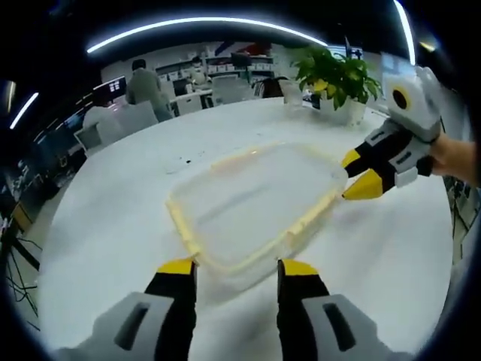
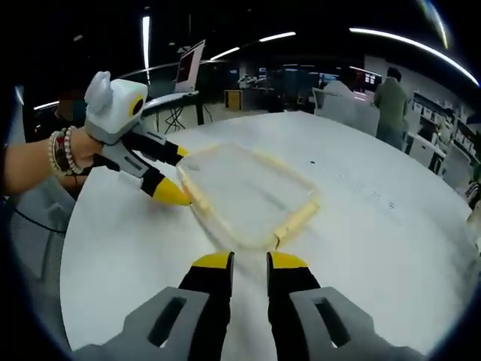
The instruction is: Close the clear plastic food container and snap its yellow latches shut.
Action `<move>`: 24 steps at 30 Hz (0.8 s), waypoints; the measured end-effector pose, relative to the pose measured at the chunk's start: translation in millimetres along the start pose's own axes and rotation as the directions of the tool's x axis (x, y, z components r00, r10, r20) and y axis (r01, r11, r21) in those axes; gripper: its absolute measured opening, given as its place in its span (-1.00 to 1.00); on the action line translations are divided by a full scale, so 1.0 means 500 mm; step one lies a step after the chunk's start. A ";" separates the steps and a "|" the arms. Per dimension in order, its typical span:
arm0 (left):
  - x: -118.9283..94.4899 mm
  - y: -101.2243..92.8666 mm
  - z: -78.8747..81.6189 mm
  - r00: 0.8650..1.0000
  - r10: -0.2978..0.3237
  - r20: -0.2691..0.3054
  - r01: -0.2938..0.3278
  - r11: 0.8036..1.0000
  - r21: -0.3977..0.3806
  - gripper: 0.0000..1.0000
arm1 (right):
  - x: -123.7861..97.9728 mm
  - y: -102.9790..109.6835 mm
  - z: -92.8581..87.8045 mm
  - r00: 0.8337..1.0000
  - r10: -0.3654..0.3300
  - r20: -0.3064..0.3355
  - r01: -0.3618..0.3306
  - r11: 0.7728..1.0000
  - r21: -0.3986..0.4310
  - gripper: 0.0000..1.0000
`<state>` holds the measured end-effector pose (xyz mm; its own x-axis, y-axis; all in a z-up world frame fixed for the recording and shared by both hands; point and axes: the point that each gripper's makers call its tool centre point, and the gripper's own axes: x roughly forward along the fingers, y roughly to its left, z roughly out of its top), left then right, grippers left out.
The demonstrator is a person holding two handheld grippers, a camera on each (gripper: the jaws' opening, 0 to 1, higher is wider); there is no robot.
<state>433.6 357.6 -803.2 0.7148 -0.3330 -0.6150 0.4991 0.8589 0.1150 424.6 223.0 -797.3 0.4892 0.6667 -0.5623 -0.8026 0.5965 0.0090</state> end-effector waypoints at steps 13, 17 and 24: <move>-0.013 -0.008 -0.002 1.000 -0.002 -0.011 0.002 1.000 0.013 -0.27 | -0.005 0.004 -0.001 1.000 0.003 -0.013 -0.002 1.000 0.002 -0.70; -0.021 -0.012 -0.002 1.000 -0.002 -0.013 0.002 1.000 0.015 -0.28 | -0.012 0.004 0.000 1.000 -0.001 -0.014 0.001 1.000 -0.005 -0.70; -0.060 -0.033 0.012 0.999 0.036 0.008 -0.037 0.998 0.041 -0.21 | -0.037 0.003 -0.011 0.998 -0.045 -0.040 0.044 0.999 -0.013 -0.47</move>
<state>407.1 351.1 -781.9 0.7363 -0.3045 -0.6043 0.4921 0.8540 0.1692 412.6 209.1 -791.4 0.5103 0.6209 -0.5950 -0.7847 0.6192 -0.0268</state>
